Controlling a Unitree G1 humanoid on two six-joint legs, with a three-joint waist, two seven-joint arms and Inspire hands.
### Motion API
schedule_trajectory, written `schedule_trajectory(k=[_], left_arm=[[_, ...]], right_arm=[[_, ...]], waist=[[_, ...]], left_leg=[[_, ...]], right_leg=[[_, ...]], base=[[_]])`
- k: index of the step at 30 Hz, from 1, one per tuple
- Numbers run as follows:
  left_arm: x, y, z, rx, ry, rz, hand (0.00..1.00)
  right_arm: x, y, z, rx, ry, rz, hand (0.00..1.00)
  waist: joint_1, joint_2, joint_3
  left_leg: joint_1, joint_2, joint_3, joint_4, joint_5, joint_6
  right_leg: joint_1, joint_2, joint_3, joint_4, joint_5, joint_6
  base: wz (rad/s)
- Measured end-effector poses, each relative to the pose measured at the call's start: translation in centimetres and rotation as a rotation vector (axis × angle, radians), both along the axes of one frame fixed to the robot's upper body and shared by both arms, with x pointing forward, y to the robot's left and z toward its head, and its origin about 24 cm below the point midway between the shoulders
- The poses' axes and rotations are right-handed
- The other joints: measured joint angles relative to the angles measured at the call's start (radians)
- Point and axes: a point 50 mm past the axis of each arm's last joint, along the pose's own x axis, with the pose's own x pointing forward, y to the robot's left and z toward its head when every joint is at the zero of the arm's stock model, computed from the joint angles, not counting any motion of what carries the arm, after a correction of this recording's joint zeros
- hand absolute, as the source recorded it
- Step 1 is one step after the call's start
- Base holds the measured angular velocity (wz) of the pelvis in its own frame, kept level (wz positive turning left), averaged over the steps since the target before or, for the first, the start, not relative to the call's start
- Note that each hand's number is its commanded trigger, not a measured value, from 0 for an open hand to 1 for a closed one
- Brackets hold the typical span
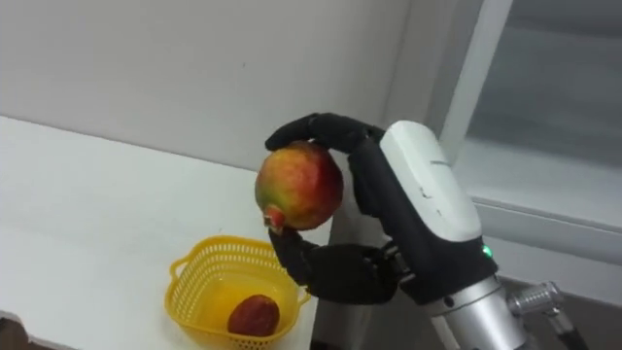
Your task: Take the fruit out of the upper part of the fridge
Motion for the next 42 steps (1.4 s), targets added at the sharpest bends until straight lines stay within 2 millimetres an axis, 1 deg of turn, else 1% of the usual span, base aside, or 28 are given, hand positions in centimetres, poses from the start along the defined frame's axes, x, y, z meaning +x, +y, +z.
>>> schedule_trajectory(k=[2,4,5,7,9,11,12,13,14,17,18,19,20,21,22,23,25,26,27,29,31,33,34,35,37,42], left_arm=[[0.2,0.3,0.1,-0.005,-0.001,-0.005,0.00],[0.6,0.7,0.2,0.001,-0.006,-0.011,0.00],[0.7,0.7,0.2,0.001,-0.008,-0.013,0.00],[1.1,0.9,0.3,-0.003,-0.018,-0.020,0.00],[1.3,1.0,0.3,-0.004,-0.022,-0.024,0.00],[1.3,1.2,0.4,-0.007,-0.014,-0.035,0.00],[1.4,1.3,0.5,-0.008,-0.013,-0.033,0.00],[1.4,1.5,0.5,-0.008,-0.011,-0.034,0.00],[1.4,1.6,0.6,-0.006,-0.009,-0.036,0.00],[1.3,2.0,0.7,0.000,-0.001,-0.035,0.00],[1.3,2.1,0.7,0.004,0.003,-0.036,0.00],[1.3,2.3,0.8,0.007,0.004,-0.036,0.00],[1.3,2.3,0.8,0.009,0.005,-0.036,0.00],[1.3,2.5,0.9,0.013,0.008,-0.037,0.00],[1.2,2.7,0.9,0.017,0.012,-0.038,0.00],[1.1,2.8,1.0,0.021,0.019,-0.038,0.00],[0.9,2.9,1.0,0.022,0.028,-0.035,0.00],[0.8,2.9,1.0,0.021,0.031,-0.035,0.00],[0.6,2.8,1.0,0.018,0.036,-0.034,0.00],[0.5,2.8,1.0,0.014,0.040,-0.033,0.00],[0.8,3.0,1.0,0.012,0.035,-0.035,0.00],[1.0,3.0,1.1,0.011,0.028,-0.041,0.00],[1.0,3.1,1.1,0.011,0.025,-0.043,0.00],[1.1,3.0,1.2,0.013,0.024,-0.057,0.00],[1.1,3.1,1.2,0.017,0.030,-0.073,0.00],[1.2,3.2,1.3,0.014,0.038,-0.085,0.00]], right_arm=[[0.4,0.3,0.1,-0.008,-0.002,0.010,1.00],[1.0,0.5,0.1,-0.007,0.002,0.021,1.00],[1.2,0.6,0.0,-0.012,0.008,0.024,1.00],[2.0,0.7,-0.6,-0.030,0.040,0.023,1.00],[2.4,0.5,-1.0,-0.022,0.067,0.017,1.00],[3.0,0.1,-1.9,-0.035,0.108,-0.013,1.00],[3.3,-0.1,-2.2,-0.039,0.124,-0.023,1.00],[3.8,-0.5,-3.0,-0.045,0.165,-0.049,1.00],[4.3,-0.9,-3.8,-0.051,0.204,-0.075,1.00],[5.6,-1.4,-5.0,-0.073,0.281,-0.111,1.00],[6.0,-1.6,-5.5,-0.090,0.306,-0.122,1.00],[6.3,-1.8,-5.8,-0.104,0.322,-0.133,1.00],[6.5,-1.7,-5.9,-0.116,0.327,-0.135,1.00],[6.9,-1.8,-6.1,-0.138,0.338,-0.138,1.00],[7.3,-2.0,-6.5,-0.149,0.360,-0.150,1.00],[7.6,-2.3,-7.0,-0.156,0.383,-0.167,1.00],[8.0,-2.8,-7.6,-0.166,0.410,-0.191,1.00],[8.2,-2.9,-7.7,-0.171,0.418,-0.196,1.00],[8.4,-3.0,-7.9,-0.179,0.431,-0.208,1.00],[8.6,-3.2,-8.0,-0.188,0.436,-0.217,1.00],[8.9,-3.8,-8.4,-0.191,0.458,-0.240,1.00],[9.2,-4.7,-9.1,-0.182,0.498,-0.267,1.00],[9.4,-5.3,-9.5,-0.176,0.524,-0.288,1.00],[9.4,-5.8,-9.9,-0.181,0.542,-0.306,1.00],[9.4,-6.3,-10.5,-0.189,0.569,-0.327,1.00],[9.5,-6.8,-11.1,-0.173,0.615,-0.341,1.00]], waist=[[0.007,-0.007,0.0027],[0.023,-0.019,0.0097],[0.024,-0.022,0.0101],[0.029,-0.031,0.0123],[0.031,-0.037,0.0135],[0.052,-0.045,0.0121],[0.052,-0.047,0.0115],[0.054,-0.052,0.0110],[0.066,-0.057,0.0103],[0.084,-0.067,0.0120],[0.096,-0.073,0.0123],[0.107,-0.079,0.0153],[0.107,-0.081,0.0168],[0.108,-0.087,0.0193],[0.110,-0.093,0.0176],[0.121,-0.096,0.0168],[0.135,-0.100,0.0173],[0.135,-0.099,0.0187],[0.138,-0.105,0.0173],[0.140,-0.107,0.0196],[0.140,-0.113,0.0217],[0.142,-0.115,0.0227],[0.142,-0.117,0.0220],[0.151,-0.124,0.0179],[0.161,-0.122,0.0196],[0.163,-0.120,0.0207]], left_leg=[[0.002,-0.001,-0.007,0.000,0.000,0.000],[0.001,-0.001,-0.018,0.002,0.000,0.000],[0.000,-0.001,-0.020,0.003,0.000,0.000],[-0.008,-0.003,-0.032,0.005,0.000,0.000],[-0.019,-0.005,-0.044,0.012,0.000,0.000],[-0.028,-0.008,-0.053,0.015,0.000,0.000],[-0.031,-0.008,-0.058,0.017,0.000,0.000],[-0.036,-0.011,-0.071,0.026,0.000,0.000],[-0.036,-0.011,-0.069,0.027,0.000,0.000],[-0.036,-0.011,-0.072,0.028,0.000,0.000],[-0.037,-0.011,-0.074,0.029,0.000,0.000],[-0.039,-0.012,-0.076,0.028,0.000,0.000],[-0.042,-0.013,-0.079,0.028,0.000,0.000],[-0.048,-0.015,-0.089,0.030,0.000,-0.001],[-0.051,-0.017,-0.097,0.031,0.002,-0.002],[-0.051,-0.017,-0.100,0.031,0.002,-0.002],[-0.050,-0.017,-0.104,0.031,0.003,-0.003],[-0.050,-0.018,-0.106,0.031,0.003,-0.003],[-0.051,-0.018,-0.107,0.032,0.004,-0.004],[-0.057,-0.017,-0.110,0.032,0.005,-0.006],[-0.070,-0.020,-0.133,0.041,0.006,-0.008],[-0.078,-0.019,-0.143,0.045,0.007,-0.009],[-0.085,-0.019,-0.151,0.047,0.008,-0.010],[-0.086,-0.019,-0.152,0.047,0.008,-0.011],[-0.090,-0.019,-0.152,0.047,0.008,-0.012],[-0.093,-0.017,-0.153,0.046,0.009,-0.014]], right_leg=[[0.005,-0.001,-0.007,0.000,0.000,0.000],[0.007,-0.002,-0.017,0.000,0.000,0.000],[0.008,-0.002,-0.019,0.000,0.000,0.000],[0.007,-0.005,-0.038,0.000,0.000,0.000],[0.004,-0.007,-0.046,0.000,0.000,0.000],[0.000,-0.008,-0.058,-0.001,0.000,0.001],[0.001,-0.009,-0.064,-0.001,0.000,0.001],[0.003,-0.011,-0.073,-0.001,0.000,0.001],[0.004,-0.011,-0.072,-0.001,0.000,0.001],[0.004,-0.011,-0.073,-0.001,0.000,0.001],[0.004,-0.012,-0.073,0.000,0.000,0.001],[0.005,-0.012,-0.074,0.000,0.000,0.001],[0.005,-0.012,-0.077,0.000,0.000,0.001],[0.004,-0.014,-0.088,-0.001,0.000,0.001],[0.004,-0.016,-0.096,0.000,0.000,0.001],[0.005,-0.015,-0.097,0.000,0.000,0.001],[0.007,-0.015,-0.097,0.000,0.000,0.001],[0.007,-0.015,-0.097,0.000,0.000,0.001],[0.006,-0.015,-0.098,-0.001,0.000,0.001],[0.003,-0.015,-0.099,-0.002,0.000,0.001],[0.004,-0.017,-0.127,-0.003,0.000,0.001],[0.002,-0.016,-0.133,-0.004,0.000,0.001],[0.002,-0.016,-0.143,-0.011,0.000,0.001],[0.002,-0.016,-0.145,-0.019,0.000,0.001],[0.002,-0.016,-0.147,-0.018,0.000,0.001],[0.001,-0.013,-0.152,-0.019,0.000,0.001]], base=[[0.10],[0.09],[0.13],[0.18],[0.17],[0.10],[0.22],[0.24],[0.16],[0.00],[0.04],[0.06],[0.15],[0.23],[0.23],[0.12],[0.02],[0.05],[0.04],[0.06],[0.26],[0.25],[0.19],[0.10],[0.00],[0.04]])
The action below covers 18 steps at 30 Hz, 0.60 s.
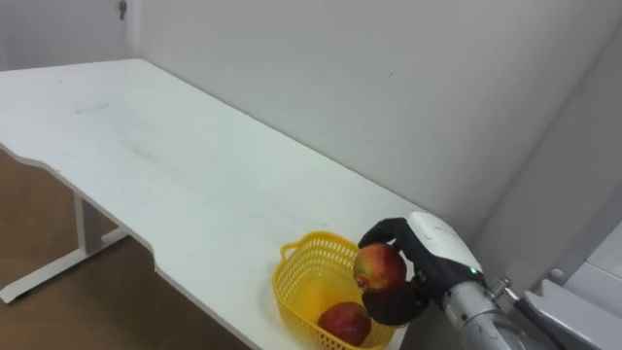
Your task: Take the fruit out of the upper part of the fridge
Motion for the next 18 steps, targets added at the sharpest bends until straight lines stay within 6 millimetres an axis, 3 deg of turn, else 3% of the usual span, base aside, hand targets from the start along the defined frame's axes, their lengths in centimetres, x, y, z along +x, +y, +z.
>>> schedule_trajectory(k=[6,7,8,9,18], left_arm=[[0.0,0.0,0.0,0.001,0.012,-0.002,0.00],[0.0,0.0,0.0,0.003,0.013,-0.001,0.00],[0.0,0.0,0.0,0.004,0.014,0.000,0.00],[0.0,0.0,0.0,0.008,0.015,0.001,0.00],[-0.5,0.0,0.0,0.010,0.033,0.005,0.00]], right_arm=[[0.0,-0.4,-0.6,0.044,0.033,-0.022,1.00],[0.0,-0.5,-0.7,0.045,0.038,-0.027,0.70],[0.0,-0.5,-0.7,0.049,0.042,-0.030,0.50],[0.0,-0.5,-0.8,0.061,0.050,-0.035,0.00],[-0.2,-0.4,-2.1,0.088,0.119,-0.029,0.00]], waist=[[0.005,-0.004,-0.0020],[0.010,-0.005,-0.0022],[0.014,-0.005,-0.0021],[0.017,-0.005,-0.0018],[0.026,-0.001,0.0030]], left_leg=[[-0.002,-0.002,0.000,0.000,0.000,0.000],[-0.002,-0.002,0.000,0.000,0.000,0.000],[-0.001,-0.002,0.000,0.000,0.000,0.000],[-0.001,-0.002,0.000,0.000,0.000,0.000],[-0.001,-0.002,0.000,0.001,0.000,0.000]], right_leg=[[0.000,-0.001,-0.001,0.000,0.000,0.000],[0.000,-0.001,-0.001,0.000,0.000,0.000],[0.000,-0.001,-0.001,0.000,0.000,0.000],[0.000,-0.001,-0.001,0.000,0.000,0.000],[0.000,-0.001,-0.003,0.000,0.000,0.000]], base=[[0.00],[0.00],[0.00],[0.00],[0.00]])
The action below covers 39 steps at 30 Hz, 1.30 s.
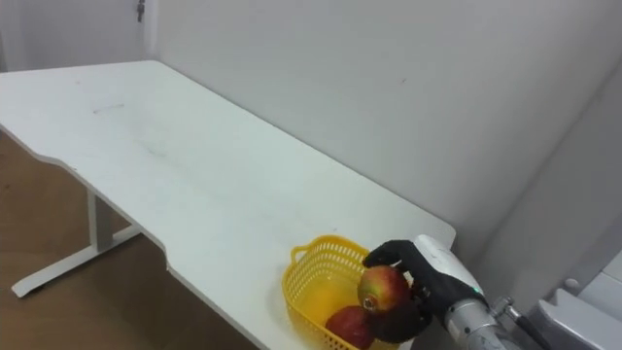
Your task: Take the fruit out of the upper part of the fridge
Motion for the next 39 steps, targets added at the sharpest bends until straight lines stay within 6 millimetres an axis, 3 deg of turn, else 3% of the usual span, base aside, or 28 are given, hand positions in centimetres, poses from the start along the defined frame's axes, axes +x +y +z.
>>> schedule_trajectory(k=[24,32,35,39], left_arm=[[-0.8,0.1,0.0,0.021,0.012,0.005,0.00],[-1.1,0.2,0.2,0.030,0.014,0.009,0.00],[-1.3,0.0,0.1,0.031,0.017,0.014,0.00],[-1.6,-0.4,0.0,0.024,0.020,0.015,0.00]], right_arm=[[-0.1,0.0,-0.2,-0.002,0.014,0.005,0.00],[-0.1,0.1,0.0,-0.006,0.005,0.011,0.00],[0.0,0.1,0.3,-0.002,-0.011,0.012,0.00],[-0.3,1.7,2.2,0.035,-0.104,0.070,0.00]], waist=[[-0.001,0.017,0.0033],[-0.019,0.026,0.0041],[-0.041,0.046,-0.0007],[-0.070,0.076,-0.0071]], left_leg=[[0.011,0.000,0.000,0.004,0.000,0.000],[0.020,0.000,-0.001,0.010,0.000,0.000],[0.030,-0.002,0.000,0.022,-0.005,0.002],[0.030,-0.002,0.008,0.026,-0.009,0.004]], right_leg=[[0.004,-0.001,0.002,0.000,0.000,0.000],[0.020,-0.001,0.002,-0.002,0.000,0.000],[0.036,-0.001,0.003,-0.001,0.000,0.000],[0.037,-0.004,0.002,0.001,0.000,0.000]], base=[[0.00],[0.02],[0.03],[-0.06]])
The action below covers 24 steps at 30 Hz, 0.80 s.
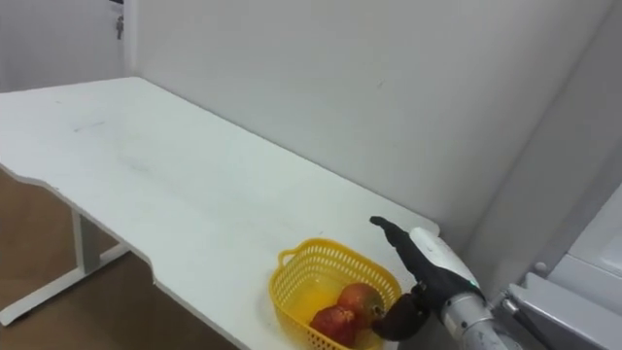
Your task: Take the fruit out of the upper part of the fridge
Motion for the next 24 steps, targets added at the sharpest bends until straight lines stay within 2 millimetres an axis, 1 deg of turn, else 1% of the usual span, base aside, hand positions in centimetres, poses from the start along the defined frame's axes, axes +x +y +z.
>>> schedule_trajectory(k=[2,4,5,6,8,11,13,15,16,17,18,19,20,21,22,24], left_arm=[[-0.6,-0.1,0.0,0.002,0.012,0.002,0.00],[-1.0,-0.3,-0.1,0.006,0.020,-0.001,0.00],[-1.1,-0.4,-0.1,0.011,0.019,0.001,0.00],[-1.0,-0.5,-0.1,0.011,0.017,0.000,0.00],[-1.0,-0.5,-0.1,0.009,0.015,0.001,0.00],[-1.0,-0.5,-0.2,0.008,0.015,0.002,0.00],[-1.1,-0.6,-0.2,0.007,0.018,-0.007,0.00],[-1.0,-0.7,-0.2,0.004,0.009,-0.012,0.00],[-1.0,-0.7,-0.2,0.003,0.005,-0.013,0.00],[-1.1,-0.9,-0.3,0.005,0.005,-0.011,0.00],[-1.1,-0.9,-0.3,0.004,0.003,-0.010,0.00],[-1.2,-1.3,-0.4,-0.002,0.002,-0.005,0.00],[-1.2,-1.5,-0.5,-0.007,0.002,-0.003,0.00],[-1.4,-1.9,-0.6,-0.018,0.002,0.001,0.00],[-1.7,-2.2,-0.7,-0.026,0.004,0.003,0.00],[-1.9,-2.4,-0.8,-0.030,0.006,0.009,0.00]], right_arm=[[-0.2,0.8,1.1,0.019,-0.057,0.026,0.00],[-0.3,1.1,1.7,0.033,-0.096,0.034,0.00],[-0.6,1.2,2.2,0.046,-0.125,0.038,0.00],[-0.8,1.2,2.5,0.056,-0.141,0.040,0.00],[-1.3,1.6,3.2,0.073,-0.187,0.065,0.00],[-2.0,1.3,4.2,0.114,-0.260,0.049,0.00],[-2.8,1.4,5.0,0.160,-0.325,0.029,0.00],[-3.5,1.4,5.4,0.191,-0.373,0.033,0.00],[-3.7,1.5,5.7,0.200,-0.397,0.037,0.00],[-3.8,1.4,6.1,0.198,-0.421,0.036,0.00],[-4.0,1.4,6.3,0.189,-0.439,0.034,0.00],[-4.7,1.4,7.0,0.171,-0.491,0.026,0.00],[-5.2,1.3,7.3,0.163,-0.522,0.020,0.00],[-6.2,1.3,7.8,0.154,-0.579,0.013,0.00],[-7.1,1.2,8.2,0.152,-0.625,0.013,0.00],[-7.8,1.1,8.3,0.167,-0.660,0.002,0.00]], waist=[[-0.025,0.014,-0.0068],[-0.040,0.025,-0.0079],[-0.047,0.029,-0.0102],[-0.048,0.030,-0.0109],[-0.051,0.033,-0.0101],[-0.068,0.035,-0.0094],[-0.069,0.038,-0.0088],[-0.079,0.042,-0.0082],[-0.094,0.045,-0.0090],[-0.110,0.050,-0.0092],[-0.117,0.055,-0.0082],[-0.122,0.068,-0.0077],[-0.125,0.076,-0.0077],[-0.134,0.091,-0.0117],[-0.148,0.102,-0.0158],[-0.165,0.111,-0.0167]], left_leg=[[0.005,0.001,0.005,-0.001,0.000,0.000],[0.016,0.002,0.008,-0.006,0.000,0.000],[0.018,0.002,0.011,-0.008,0.000,0.000],[0.018,0.003,0.015,-0.008,0.000,0.000],[0.020,0.003,0.023,-0.008,0.000,0.000],[0.025,0.003,0.027,-0.008,0.000,0.000],[0.036,0.006,0.044,-0.015,0.000,0.000],[0.038,0.006,0.050,-0.017,-0.001,0.002],[0.039,0.005,0.053,-0.015,-0.001,0.003],[0.042,0.007,0.059,-0.014,-0.003,0.005],[0.044,0.010,0.063,-0.014,-0.004,0.006],[0.048,0.012,0.076,-0.015,-0.006,0.008],[0.051,0.013,0.082,-0.015,-0.009,0.009],[0.055,0.015,0.094,-0.016,-0.011,0.011],[0.063,0.014,0.107,-0.023,-0.011,0.012],[0.075,0.013,0.124,-0.032,-0.011,0.012]], right_leg=[[0.003,-0.002,0.001,0.000,0.000,0.000],[0.012,-0.007,0.006,0.000,0.000,0.000],[0.011,-0.006,0.016,0.000,0.000,0.000],[0.010,-0.005,0.021,0.000,0.000,0.000],[0.008,0.003,0.033,0.000,0.000,0.000],[0.012,0.002,0.036,0.001,0.000,-0.001],[0.014,0.005,0.056,0.000,0.000,-0.001],[0.014,0.005,0.060,0.000,0.001,-0.001],[0.014,0.004,0.058,0.000,0.001,-0.001],[0.014,0.004,0.061,0.001,0.001,-0.001],[0.015,0.004,0.068,0.001,0.001,-0.001],[0.014,0.004,0.084,0.001,0.001,-0.001],[0.014,0.005,0.086,0.002,0.001,-0.001],[0.013,0.005,0.099,0.003,0.001,-0.001],[0.012,0.005,0.111,0.005,0.002,0.000],[0.009,0.007,0.125,0.014,0.002,0.000]], base=[[-0.05],[-0.07],[-0.08],[-0.14],[-0.13],[-0.04],[-0.20],[-0.12],[-0.07],[-0.08],[-0.19],[-0.24],[-0.32],[-0.33],[-0.30],[-0.33]])
